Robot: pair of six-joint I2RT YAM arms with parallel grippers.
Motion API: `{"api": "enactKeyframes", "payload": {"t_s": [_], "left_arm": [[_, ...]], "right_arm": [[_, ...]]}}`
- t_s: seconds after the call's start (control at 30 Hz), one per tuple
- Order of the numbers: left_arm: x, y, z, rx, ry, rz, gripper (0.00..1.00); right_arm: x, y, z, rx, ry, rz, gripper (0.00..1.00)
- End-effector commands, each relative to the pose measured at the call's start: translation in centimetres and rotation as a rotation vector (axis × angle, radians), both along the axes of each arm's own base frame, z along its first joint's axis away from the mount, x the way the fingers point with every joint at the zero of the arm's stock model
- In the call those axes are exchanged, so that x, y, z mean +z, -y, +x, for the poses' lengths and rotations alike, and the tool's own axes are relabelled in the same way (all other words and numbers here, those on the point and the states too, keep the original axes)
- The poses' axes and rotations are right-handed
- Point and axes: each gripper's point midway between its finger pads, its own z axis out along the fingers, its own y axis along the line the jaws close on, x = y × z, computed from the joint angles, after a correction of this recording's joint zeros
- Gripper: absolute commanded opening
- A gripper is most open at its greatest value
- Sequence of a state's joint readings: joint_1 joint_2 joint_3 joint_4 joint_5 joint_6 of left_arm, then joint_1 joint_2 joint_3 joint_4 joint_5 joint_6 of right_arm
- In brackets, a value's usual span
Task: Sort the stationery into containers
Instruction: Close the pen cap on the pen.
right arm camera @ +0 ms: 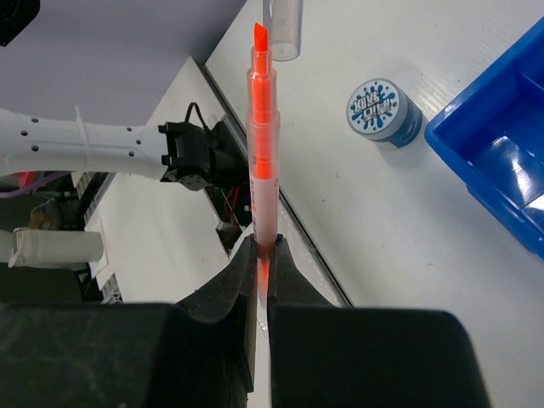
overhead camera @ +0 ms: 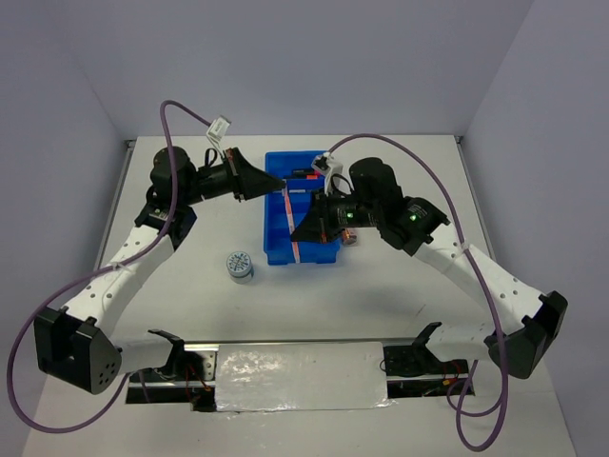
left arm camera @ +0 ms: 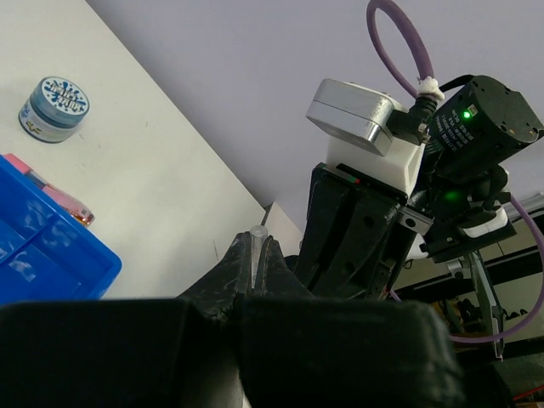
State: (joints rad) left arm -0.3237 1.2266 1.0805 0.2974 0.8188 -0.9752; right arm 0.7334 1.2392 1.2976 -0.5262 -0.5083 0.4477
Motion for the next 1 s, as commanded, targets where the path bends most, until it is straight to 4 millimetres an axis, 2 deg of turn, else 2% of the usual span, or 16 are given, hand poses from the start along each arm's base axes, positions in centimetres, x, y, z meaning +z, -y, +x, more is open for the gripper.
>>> {"api": "enactKeyframes", "payload": {"t_s": [0.0,0.27,0.5,0.97], "left_arm": [[2.6,-0.2,-1.2,-0.018,0.105,-0.040,0.00],[2.1,-0.9,0.2,0.085,0.085,0.006,0.00],[2.6,-0.9,0.6,0.098,0.091,-0.021,0.00],[3.3,-0.7,0.8,0.098,0.072,-0.046,0.00]], "right_arm": [[2.3,-0.6,0.7,0.011,0.066,0.045,0.00],[2.1,-0.5,-0.5,0.063,0.051,0.047,0.00],[0.8,0.0,-0.2,0.024,0.034,0.004,0.00],[0.0,0.0,0.0,0.007,0.011,-0.010,0.00]]}}
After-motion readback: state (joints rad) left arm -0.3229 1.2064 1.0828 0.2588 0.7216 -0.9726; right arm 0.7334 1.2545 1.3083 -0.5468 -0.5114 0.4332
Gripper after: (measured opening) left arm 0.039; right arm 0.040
